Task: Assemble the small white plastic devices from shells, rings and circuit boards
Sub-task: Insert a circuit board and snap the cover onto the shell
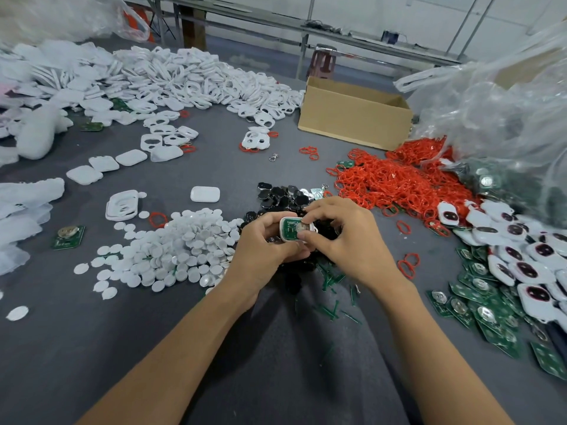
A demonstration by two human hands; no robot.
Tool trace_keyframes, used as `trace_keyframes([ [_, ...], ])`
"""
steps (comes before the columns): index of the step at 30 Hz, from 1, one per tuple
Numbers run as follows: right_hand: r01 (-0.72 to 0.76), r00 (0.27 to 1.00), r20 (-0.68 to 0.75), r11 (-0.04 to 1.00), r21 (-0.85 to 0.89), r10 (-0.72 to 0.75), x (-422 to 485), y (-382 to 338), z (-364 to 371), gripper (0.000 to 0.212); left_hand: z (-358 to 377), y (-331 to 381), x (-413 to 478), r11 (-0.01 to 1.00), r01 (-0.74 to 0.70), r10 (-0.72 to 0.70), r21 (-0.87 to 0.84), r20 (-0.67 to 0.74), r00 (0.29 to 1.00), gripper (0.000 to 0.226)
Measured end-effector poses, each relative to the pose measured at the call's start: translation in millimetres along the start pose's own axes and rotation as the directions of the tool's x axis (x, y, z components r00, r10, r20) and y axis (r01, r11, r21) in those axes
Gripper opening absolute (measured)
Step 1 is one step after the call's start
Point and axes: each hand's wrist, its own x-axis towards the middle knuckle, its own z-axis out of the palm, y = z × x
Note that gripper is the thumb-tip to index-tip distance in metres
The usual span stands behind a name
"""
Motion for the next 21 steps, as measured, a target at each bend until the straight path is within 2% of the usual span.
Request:
trace_keyframes([
  [21,0.019,1.0,-0.013,1.0,0.013,-0.018,0.8,0.6,1.4,0.015,-2.1,-1.6,2.0,1.0,0.003,-0.003,0.015,0.008,1.0,0.039],
])
